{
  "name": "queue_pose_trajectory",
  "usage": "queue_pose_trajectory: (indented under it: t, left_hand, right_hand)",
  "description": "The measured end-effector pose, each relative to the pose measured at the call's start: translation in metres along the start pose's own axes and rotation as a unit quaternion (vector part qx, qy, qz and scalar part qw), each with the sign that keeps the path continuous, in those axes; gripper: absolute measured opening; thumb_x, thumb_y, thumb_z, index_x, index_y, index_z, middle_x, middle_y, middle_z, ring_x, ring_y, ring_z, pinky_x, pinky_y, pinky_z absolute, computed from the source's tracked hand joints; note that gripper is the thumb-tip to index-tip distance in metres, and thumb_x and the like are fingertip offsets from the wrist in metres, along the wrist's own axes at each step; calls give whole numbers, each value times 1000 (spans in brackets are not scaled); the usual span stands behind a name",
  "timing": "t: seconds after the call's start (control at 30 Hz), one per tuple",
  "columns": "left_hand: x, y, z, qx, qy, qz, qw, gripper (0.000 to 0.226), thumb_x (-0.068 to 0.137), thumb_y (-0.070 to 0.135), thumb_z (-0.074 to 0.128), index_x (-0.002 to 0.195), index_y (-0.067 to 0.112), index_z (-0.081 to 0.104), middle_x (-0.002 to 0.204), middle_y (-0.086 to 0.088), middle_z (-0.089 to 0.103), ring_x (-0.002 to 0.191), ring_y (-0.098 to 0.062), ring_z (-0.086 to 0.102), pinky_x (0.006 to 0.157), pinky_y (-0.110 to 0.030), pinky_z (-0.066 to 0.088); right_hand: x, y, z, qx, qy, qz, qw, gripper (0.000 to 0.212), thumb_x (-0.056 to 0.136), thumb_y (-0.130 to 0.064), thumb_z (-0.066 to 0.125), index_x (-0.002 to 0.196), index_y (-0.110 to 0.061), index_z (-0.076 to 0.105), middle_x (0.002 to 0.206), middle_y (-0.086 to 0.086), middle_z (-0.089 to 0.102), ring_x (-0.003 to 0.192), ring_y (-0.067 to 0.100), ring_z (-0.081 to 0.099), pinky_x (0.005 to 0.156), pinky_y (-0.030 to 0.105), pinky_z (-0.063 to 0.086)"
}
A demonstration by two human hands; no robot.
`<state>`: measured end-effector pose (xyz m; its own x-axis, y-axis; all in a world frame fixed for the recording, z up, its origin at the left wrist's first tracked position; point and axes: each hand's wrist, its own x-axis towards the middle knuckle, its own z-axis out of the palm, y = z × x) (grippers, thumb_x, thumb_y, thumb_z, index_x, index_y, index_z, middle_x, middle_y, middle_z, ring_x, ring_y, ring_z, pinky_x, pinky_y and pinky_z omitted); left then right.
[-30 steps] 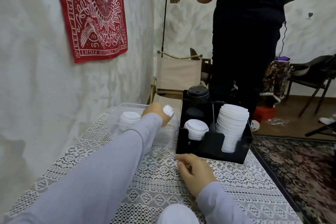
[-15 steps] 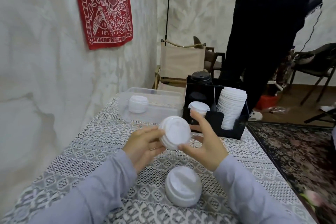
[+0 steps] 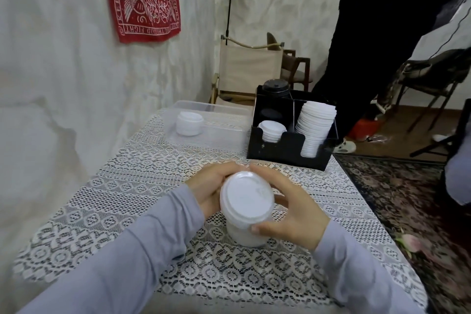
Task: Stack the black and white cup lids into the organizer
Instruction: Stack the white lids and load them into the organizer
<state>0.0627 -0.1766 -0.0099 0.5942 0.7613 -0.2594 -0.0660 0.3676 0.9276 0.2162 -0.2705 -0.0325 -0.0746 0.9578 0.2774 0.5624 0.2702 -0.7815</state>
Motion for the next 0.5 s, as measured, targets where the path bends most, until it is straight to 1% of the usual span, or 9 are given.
queue_pose_trajectory:
  t: [0.07,0.1,0.13,0.2,0.27,0.33,0.37,0.43,0.5]
  left_hand:
    - [-1,2,5,6,-12,-6,1000,13,85,15,58,79,5,63,72,-11,64,65,-21,63,61,-30,52]
    - [-1,2,7,-4,-16,-6,1000,15,87,17,58,82,5,65,74,-11,66,65,-21,64,60,-30,53]
    - [-2,3,9,-22,-14,-2,1000,16,87,18,58,85,5,66,76,-12,67,66,-21,65,60,-30,53]
    - [-3,3,10,-40,26,27,998,16,88,16,57,90,5,68,82,-11,68,70,-20,65,61,-29,54]
    - [-7,-1,9,22,90,101,991,17,91,13,54,102,9,66,95,-7,68,81,-18,63,64,-28,53]
    - [-15,-9,9,127,146,188,963,23,91,11,55,112,17,63,109,2,65,95,-14,62,78,-29,53]
    - [-21,-14,10,181,152,220,946,26,91,12,56,115,20,62,113,9,62,101,-10,60,84,-28,52]
    - [-31,-25,15,260,126,254,923,32,92,15,56,123,23,58,121,16,55,110,-3,54,89,-21,47]
    - [-34,-36,17,281,102,263,917,44,91,11,56,133,21,49,131,18,45,120,-2,45,90,-9,40]
  right_hand:
    - [-2,-3,1,-17,5,-13,1000,94,55,-30,89,132,-49,39,133,-34,39,126,-10,36,110,32,36]
    - [-2,-4,4,-31,18,-20,999,94,55,-31,88,133,-49,39,132,-34,39,126,-9,36,111,34,35]
    - [-2,-4,7,-43,38,-27,998,92,55,-37,86,133,-49,39,131,-33,40,126,-7,37,110,36,36]
    - [-1,-4,11,-59,93,-16,994,87,54,-49,82,130,-50,40,129,-30,43,123,-5,40,107,36,39]
    - [1,-1,12,-81,150,17,985,91,56,-49,84,134,-40,38,128,-22,44,120,0,40,106,35,39]
    - [3,2,13,-117,189,55,973,95,61,-49,82,141,-25,38,131,-10,45,120,6,41,106,32,36]
    - [5,3,14,-126,204,72,968,96,61,-51,81,142,-21,38,132,-6,46,121,10,42,106,32,36]
    - [8,6,19,-124,216,94,964,98,61,-55,78,143,-20,37,135,-3,46,124,14,43,106,36,36]
    - [10,8,25,-110,205,102,967,101,61,-58,76,144,-21,34,139,-3,45,127,16,40,107,40,36]
